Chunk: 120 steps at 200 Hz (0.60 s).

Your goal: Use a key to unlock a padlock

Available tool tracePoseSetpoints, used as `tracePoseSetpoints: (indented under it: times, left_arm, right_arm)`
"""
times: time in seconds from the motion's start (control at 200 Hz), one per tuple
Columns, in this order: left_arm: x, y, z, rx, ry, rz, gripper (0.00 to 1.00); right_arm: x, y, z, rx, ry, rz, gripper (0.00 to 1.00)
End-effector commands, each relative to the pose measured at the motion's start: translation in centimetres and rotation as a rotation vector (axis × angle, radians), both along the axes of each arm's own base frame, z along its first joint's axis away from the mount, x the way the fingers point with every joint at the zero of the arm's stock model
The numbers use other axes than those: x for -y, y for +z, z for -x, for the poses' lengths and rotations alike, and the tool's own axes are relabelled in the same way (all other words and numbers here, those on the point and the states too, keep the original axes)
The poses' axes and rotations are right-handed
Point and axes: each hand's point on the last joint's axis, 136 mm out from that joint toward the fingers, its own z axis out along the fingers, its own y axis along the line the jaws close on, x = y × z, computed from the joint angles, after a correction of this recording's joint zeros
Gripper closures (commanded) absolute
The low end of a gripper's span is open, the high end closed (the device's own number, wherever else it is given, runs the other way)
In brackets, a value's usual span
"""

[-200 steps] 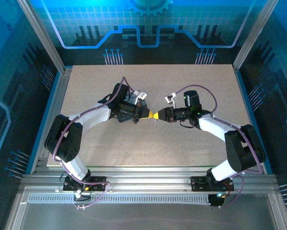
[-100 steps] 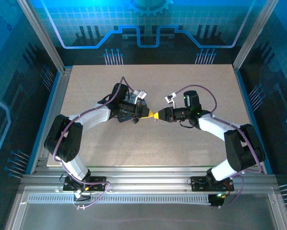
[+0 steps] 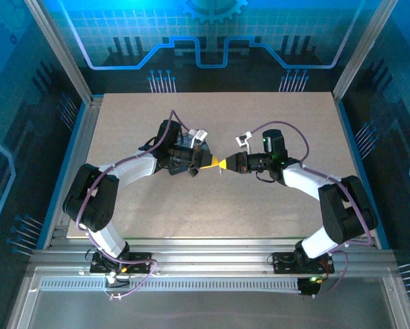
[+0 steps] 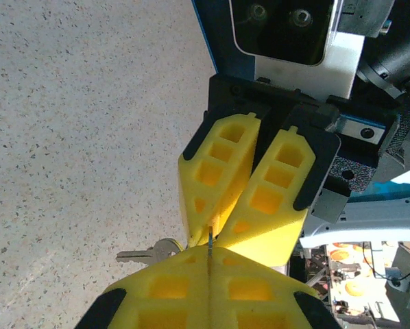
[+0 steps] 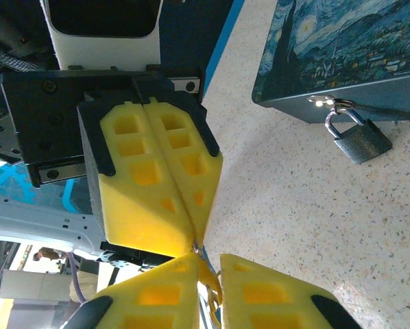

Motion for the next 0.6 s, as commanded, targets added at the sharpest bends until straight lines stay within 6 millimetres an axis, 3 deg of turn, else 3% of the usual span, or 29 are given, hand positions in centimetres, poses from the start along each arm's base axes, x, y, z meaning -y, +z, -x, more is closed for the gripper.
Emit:
tracePoseSetpoints:
  times: [0.0, 0.09, 0.31, 0.38, 0.44, 0.595]
  left_arm:
    - [0.4, 1.2, 0.4, 0.026, -0.02, 0.041, 1.0]
    - [0.3, 1.3, 0.3, 0.027, -0.017, 0.044, 1.0]
    - [0.1, 0.8, 0.0, 0.024, 0.007, 0.027, 1.0]
    - [-0.1, 0.7, -0.2, 0.023, 0.023, 0.021, 0.91]
    - [-0.6, 0.6, -0.7, 0.023, 0.049, 0.01, 0.74]
    - [-1.8, 1.3, -1.6, 0.039, 0.105, -0.023, 0.55]
  right_arm:
    - [-1.0, 0.9, 0.9, 0.043, 0.06, -0.045, 0.92]
    - [-1.0, 1.2, 1.0, 0.051, 0.061, -0.061, 1.0]
    - [-0.9, 1.8, 1.1, 0.084, 0.046, -0.086, 1.0]
    - [-0.8, 1.6, 1.2, 0.084, 0.043, -0.075, 1.0]
    - [-0.7, 1.1, 1.3, 0.076, 0.042, -0.048, 1.0]
    - [-0.5, -0.1, 1.4, 0.051, 0.045, -0.004, 1.0]
